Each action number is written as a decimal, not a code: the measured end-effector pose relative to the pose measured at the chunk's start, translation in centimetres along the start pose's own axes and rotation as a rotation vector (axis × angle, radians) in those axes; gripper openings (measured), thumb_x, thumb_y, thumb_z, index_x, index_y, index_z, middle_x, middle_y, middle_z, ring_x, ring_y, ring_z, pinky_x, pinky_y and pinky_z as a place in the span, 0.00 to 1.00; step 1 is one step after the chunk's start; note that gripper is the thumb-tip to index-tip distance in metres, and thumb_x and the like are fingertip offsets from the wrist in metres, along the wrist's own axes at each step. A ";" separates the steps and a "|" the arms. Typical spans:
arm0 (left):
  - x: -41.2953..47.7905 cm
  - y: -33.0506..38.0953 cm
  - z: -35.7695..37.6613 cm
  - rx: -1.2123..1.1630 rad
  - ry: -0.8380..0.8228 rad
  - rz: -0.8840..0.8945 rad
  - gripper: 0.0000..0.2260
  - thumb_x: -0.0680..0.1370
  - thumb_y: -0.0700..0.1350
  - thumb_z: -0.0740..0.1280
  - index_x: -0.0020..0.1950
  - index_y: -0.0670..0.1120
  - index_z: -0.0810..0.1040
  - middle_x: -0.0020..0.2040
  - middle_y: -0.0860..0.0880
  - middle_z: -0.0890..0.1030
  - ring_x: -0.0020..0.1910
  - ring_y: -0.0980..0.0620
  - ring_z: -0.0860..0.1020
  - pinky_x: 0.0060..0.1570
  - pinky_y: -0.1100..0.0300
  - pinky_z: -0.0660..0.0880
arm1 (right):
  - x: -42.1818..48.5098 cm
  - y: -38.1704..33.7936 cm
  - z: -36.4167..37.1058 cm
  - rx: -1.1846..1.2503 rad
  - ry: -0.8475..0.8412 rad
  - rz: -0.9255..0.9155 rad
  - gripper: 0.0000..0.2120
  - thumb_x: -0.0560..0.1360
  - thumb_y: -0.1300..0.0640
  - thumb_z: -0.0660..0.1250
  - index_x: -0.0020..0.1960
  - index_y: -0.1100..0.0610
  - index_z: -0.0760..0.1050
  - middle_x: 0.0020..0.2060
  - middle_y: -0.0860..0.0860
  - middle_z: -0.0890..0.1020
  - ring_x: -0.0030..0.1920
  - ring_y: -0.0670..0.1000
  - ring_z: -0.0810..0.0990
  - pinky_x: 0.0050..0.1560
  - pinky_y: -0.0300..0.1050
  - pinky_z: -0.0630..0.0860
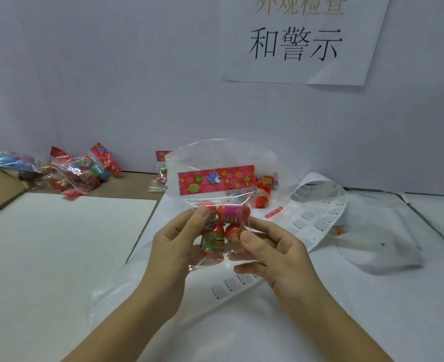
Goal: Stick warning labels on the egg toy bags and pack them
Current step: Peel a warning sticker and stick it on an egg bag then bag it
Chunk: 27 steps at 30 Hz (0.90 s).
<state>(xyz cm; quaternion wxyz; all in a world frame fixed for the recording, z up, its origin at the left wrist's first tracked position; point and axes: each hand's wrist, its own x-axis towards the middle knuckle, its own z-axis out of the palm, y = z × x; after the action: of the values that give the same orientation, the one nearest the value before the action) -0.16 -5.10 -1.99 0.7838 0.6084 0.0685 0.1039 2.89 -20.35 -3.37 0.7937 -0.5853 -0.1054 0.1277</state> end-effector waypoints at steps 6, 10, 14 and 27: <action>-0.2 -0.4 0.0 0.053 -0.001 -0.016 0.17 0.63 0.60 0.70 0.44 0.51 0.87 0.42 0.45 0.85 0.36 0.47 0.82 0.35 0.60 0.79 | -0.2 -0.2 -0.2 -0.088 -0.008 0.036 0.19 0.65 0.46 0.72 0.56 0.48 0.78 0.44 0.49 0.86 0.43 0.47 0.85 0.38 0.36 0.78; -0.7 -0.9 0.4 0.093 -0.056 -0.027 0.17 0.65 0.59 0.71 0.44 0.48 0.86 0.41 0.43 0.84 0.35 0.46 0.81 0.33 0.59 0.79 | -0.3 -0.4 0.1 -0.090 0.004 0.032 0.11 0.65 0.44 0.77 0.44 0.47 0.83 0.40 0.49 0.85 0.38 0.46 0.83 0.34 0.37 0.76; -0.8 -1.1 0.7 0.101 -0.045 -0.026 0.16 0.64 0.57 0.70 0.43 0.47 0.86 0.39 0.44 0.84 0.32 0.49 0.81 0.29 0.61 0.77 | -0.2 -0.3 -0.2 -0.096 0.041 0.018 0.09 0.60 0.45 0.73 0.39 0.47 0.84 0.36 0.48 0.84 0.38 0.45 0.82 0.34 0.38 0.77; -0.6 -1.2 0.6 0.066 0.022 -0.077 0.13 0.66 0.56 0.69 0.46 0.53 0.87 0.46 0.48 0.86 0.45 0.48 0.85 0.38 0.57 0.80 | 0.1 -0.2 -0.3 -0.031 0.062 0.089 0.27 0.58 0.41 0.73 0.54 0.51 0.80 0.44 0.51 0.85 0.44 0.47 0.84 0.36 0.40 0.78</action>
<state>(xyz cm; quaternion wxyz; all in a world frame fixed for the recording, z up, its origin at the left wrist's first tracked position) -0.50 -6.04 -2.98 0.7659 0.6298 0.1038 0.0777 3.10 -20.64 -3.27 0.7811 -0.6053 -0.0566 0.1428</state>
